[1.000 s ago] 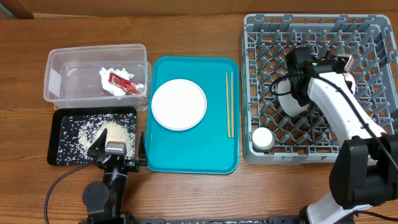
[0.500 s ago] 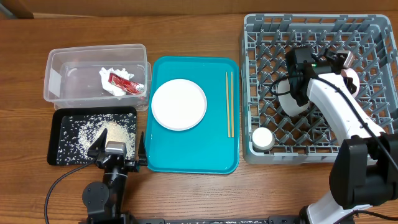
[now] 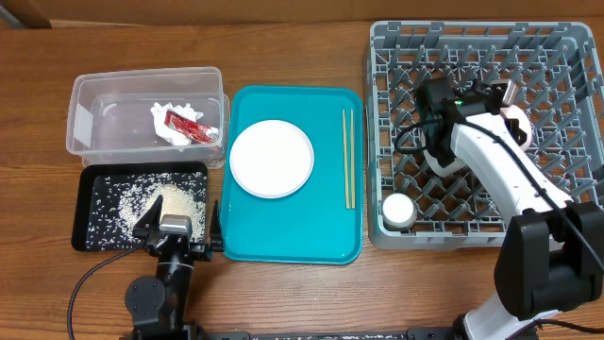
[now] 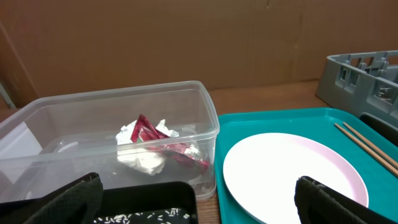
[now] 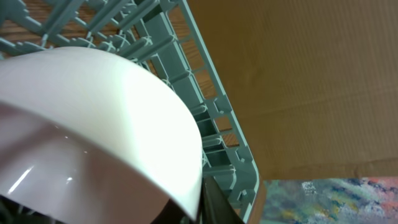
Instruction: Sort waste into correct bins and load items into the dishwasher
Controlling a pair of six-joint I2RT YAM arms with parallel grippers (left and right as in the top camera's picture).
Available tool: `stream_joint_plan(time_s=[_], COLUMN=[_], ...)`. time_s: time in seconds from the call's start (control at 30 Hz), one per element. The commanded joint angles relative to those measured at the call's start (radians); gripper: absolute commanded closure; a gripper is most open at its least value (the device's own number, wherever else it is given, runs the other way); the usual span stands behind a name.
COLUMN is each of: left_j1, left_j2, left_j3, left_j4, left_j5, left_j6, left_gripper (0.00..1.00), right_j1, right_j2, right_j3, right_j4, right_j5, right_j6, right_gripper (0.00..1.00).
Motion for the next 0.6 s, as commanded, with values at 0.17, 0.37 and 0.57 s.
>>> stream_joint_plan(time_s=[0.17, 0.37, 0.57], left_j1=[0.006, 0.006, 0.006], left_j2=[-0.010, -0.010, -0.010], left_j3=[-0.003, -0.003, -0.003], left_j4=[0.000, 0.000, 0.000], left_j5=[0.008, 0.008, 0.008], left_j6=[0.008, 0.008, 0.008], left_gripper=[0.00, 0.00, 0.00], right_j1=[-0.023, -0.055, -0.087], right_j2=[0.006, 0.006, 0.006], right_j3=[-0.010, -0.011, -0.013], right_j4=[0.178, 0.283, 0.273], right_j5=[0.070, 0.063, 0.060], right_j6=[-0.078, -0.204, -0.209], right_gripper=[0.92, 0.92, 0.92])
